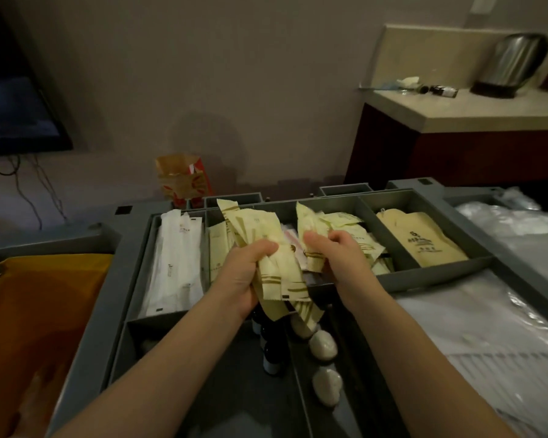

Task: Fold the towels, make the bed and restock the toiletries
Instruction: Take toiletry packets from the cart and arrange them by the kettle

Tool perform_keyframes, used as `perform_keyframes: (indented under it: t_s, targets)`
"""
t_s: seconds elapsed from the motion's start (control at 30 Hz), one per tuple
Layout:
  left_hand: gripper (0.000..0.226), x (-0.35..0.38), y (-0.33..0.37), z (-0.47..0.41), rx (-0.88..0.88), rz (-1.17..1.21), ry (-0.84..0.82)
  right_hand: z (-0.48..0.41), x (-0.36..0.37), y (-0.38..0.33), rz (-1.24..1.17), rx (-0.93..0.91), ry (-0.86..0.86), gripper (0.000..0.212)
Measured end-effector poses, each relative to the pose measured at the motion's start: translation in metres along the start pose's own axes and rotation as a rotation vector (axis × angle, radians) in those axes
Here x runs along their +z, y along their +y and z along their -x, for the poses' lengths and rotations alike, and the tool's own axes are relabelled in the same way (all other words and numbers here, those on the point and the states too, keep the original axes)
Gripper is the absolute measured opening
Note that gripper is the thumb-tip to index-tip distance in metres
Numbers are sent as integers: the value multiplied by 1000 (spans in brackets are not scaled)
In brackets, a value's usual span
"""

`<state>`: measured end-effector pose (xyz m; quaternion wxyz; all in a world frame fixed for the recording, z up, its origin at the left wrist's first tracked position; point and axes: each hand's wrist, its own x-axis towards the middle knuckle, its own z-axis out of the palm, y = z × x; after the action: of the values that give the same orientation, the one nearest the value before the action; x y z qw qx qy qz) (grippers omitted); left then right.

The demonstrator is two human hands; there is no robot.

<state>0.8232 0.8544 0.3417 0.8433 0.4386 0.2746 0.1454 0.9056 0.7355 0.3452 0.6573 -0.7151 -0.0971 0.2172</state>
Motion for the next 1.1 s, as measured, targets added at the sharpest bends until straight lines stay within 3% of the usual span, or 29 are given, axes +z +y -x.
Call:
perform_keyframes:
  t_s: [0.17, 0.3, 0.4, 0.57, 0.7, 0.73, 0.83, 0.87, 0.93, 1.03, 1.1]
  targets:
    - [23, 17, -10, -8, -23, 33, -55, -10, -28, 4, -149, -19, -74, 34]
    - [22, 26, -19, -11, -27, 26, -103, -7, -40, 4, -142, -89, -120, 13]
    - [21, 29, -20, -13, -7, 53, -104, -11, -50, 5, -135, -99, -56, 5]
    - [27, 37, -22, -14, 33, 79, -90, -22, -66, 4, 113, -193, -23, 37]
    - [34, 40, -26, -15, 40, 92, -46, -44, -77, -1, 75, -168, 6, 40]
    - [35, 40, -27, -15, 40, 101, -36, -52, -79, -2, 131, -166, 16, 43]
    - [35, 38, -29, -14, 41, 121, 15, -69, -78, -6, 631, -258, 91, 52]
    - [35, 37, -29, -14, 45, 121, 36, -68, -75, -8, 679, -303, 114, 52]
    - [33, 36, -30, -12, 67, 119, 78, -56, -64, -9, 590, -336, -2, 48]
    - [33, 36, -31, -7, 97, 124, 95, -26, -44, -7, 460, -214, -393, 48]
    - [31, 36, -31, -3, 105, 132, 95, -18, -38, -2, 425, -209, -459, 47]
